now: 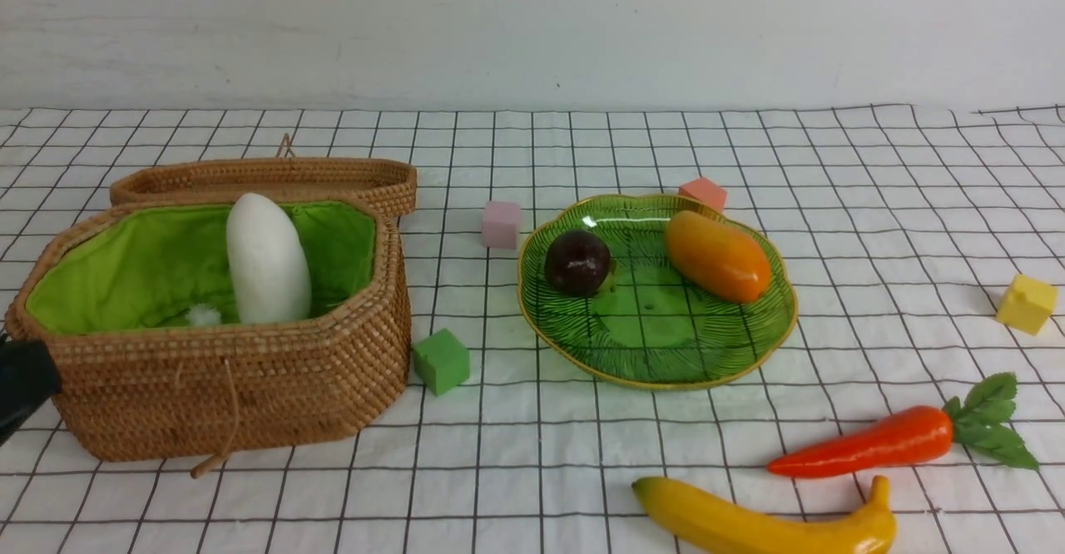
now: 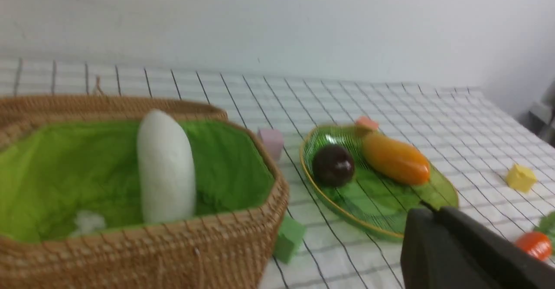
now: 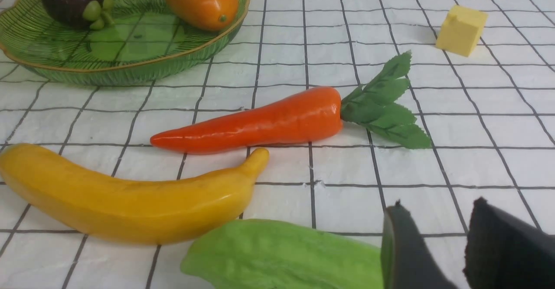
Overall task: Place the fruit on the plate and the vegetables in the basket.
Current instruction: Take a chayote with your right arm and place it on the basket on the left.
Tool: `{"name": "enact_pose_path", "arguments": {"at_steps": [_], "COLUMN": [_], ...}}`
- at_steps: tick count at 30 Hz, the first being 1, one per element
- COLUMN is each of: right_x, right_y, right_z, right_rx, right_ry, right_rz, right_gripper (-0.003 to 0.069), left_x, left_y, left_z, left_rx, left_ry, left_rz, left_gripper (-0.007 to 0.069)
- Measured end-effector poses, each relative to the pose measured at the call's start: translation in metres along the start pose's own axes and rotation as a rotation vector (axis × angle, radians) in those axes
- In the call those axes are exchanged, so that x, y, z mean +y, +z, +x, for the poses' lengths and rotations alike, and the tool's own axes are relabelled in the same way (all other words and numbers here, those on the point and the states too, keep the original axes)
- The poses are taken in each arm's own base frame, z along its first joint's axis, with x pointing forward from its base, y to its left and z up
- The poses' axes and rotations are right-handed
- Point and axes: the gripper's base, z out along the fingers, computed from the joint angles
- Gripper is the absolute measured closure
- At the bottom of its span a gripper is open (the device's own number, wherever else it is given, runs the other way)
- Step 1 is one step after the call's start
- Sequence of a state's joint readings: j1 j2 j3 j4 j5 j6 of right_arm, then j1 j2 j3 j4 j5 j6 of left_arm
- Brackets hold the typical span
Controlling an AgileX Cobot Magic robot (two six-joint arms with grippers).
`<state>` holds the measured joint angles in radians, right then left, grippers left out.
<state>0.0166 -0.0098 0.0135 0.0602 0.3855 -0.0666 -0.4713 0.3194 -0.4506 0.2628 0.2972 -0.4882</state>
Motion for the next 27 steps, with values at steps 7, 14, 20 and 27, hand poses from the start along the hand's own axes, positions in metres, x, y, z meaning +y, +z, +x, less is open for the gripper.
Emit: {"name": "enact_pose_path", "arguments": {"at_steps": [7, 14, 20, 27], "right_x": [0.0, 0.0, 0.0, 0.0], "right_y": [0.0, 0.0, 0.0, 0.0], "right_z": [0.0, 0.0, 0.0, 0.0], "right_rx": [0.0, 0.0, 0.0, 0.0], "right_ry": [0.0, 0.0, 0.0, 0.0], "right_rz": [0.0, 0.0, 0.0, 0.0], "right_gripper": [0.0416, 0.0416, 0.0416, 0.0416], "left_x": [0.021, 0.045, 0.056, 0.056], "left_y": [-0.009, -0.012, -0.017, -0.018], "left_z": [0.06, 0.121, 0.139, 0.141], "left_rx": [-0.1, -0.029, 0.133, 0.153], "left_ry": [0.134, 0.094, -0.005, -0.014], "left_rz": [-0.109, -0.305, -0.469, -0.483], "left_gripper": [0.0638, 0.0637, 0.0636, 0.0631]}}
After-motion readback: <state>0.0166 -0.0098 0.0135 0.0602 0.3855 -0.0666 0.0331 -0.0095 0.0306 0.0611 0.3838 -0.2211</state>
